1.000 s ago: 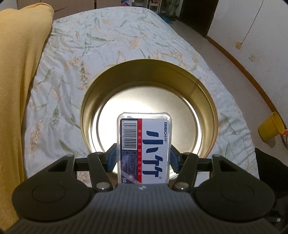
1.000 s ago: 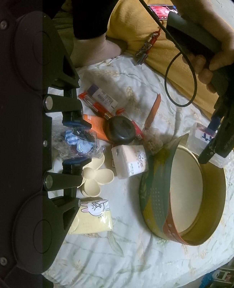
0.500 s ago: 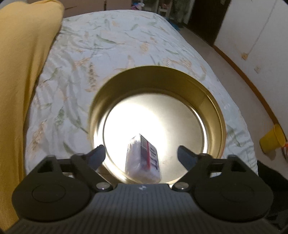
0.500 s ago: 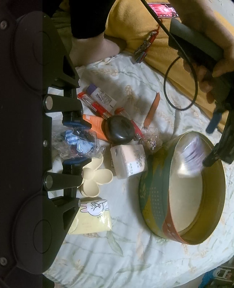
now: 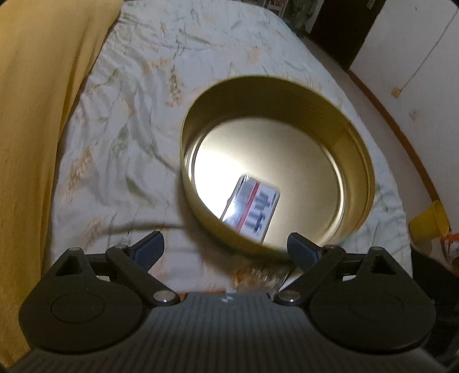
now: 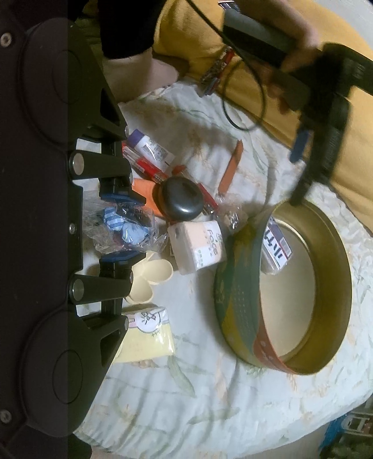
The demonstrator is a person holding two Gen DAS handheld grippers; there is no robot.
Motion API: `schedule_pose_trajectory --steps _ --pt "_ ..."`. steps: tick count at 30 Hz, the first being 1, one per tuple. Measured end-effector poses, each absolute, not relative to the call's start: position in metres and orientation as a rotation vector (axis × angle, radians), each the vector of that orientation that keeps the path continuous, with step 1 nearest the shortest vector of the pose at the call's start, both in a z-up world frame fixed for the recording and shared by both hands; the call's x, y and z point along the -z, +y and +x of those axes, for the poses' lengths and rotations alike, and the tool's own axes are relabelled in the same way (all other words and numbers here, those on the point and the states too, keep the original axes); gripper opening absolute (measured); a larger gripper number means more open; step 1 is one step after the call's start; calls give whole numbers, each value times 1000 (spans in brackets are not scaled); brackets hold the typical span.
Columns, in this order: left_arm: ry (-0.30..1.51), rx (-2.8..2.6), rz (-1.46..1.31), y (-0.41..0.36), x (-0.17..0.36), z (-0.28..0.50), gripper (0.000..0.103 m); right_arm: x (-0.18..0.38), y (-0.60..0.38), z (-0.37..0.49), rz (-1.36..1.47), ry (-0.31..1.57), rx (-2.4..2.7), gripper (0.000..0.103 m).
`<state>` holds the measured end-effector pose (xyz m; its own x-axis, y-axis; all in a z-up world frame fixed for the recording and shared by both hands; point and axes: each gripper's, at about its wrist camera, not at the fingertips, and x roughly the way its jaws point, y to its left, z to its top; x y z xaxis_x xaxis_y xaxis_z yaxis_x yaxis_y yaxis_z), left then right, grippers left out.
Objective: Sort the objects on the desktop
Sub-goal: 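Lower the left gripper onto the orange strap and grasp it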
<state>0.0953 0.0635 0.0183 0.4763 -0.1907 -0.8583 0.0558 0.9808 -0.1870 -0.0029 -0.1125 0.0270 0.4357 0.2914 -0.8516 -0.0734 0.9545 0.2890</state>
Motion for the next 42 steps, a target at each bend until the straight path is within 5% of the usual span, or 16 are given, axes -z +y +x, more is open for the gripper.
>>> schedule_pose_trajectory --steps 17,34,39,42 --pt "1118 225 -98 77 -1 58 97 -39 -121 6 232 1071 -159 31" --pt "1064 497 301 97 33 52 96 -42 -125 13 228 1059 -168 31" --pt "1114 516 320 96 47 67 71 -41 -123 15 231 1061 -173 31" --pt "1126 503 332 96 55 70 70 -40 -122 15 232 1062 -177 31"
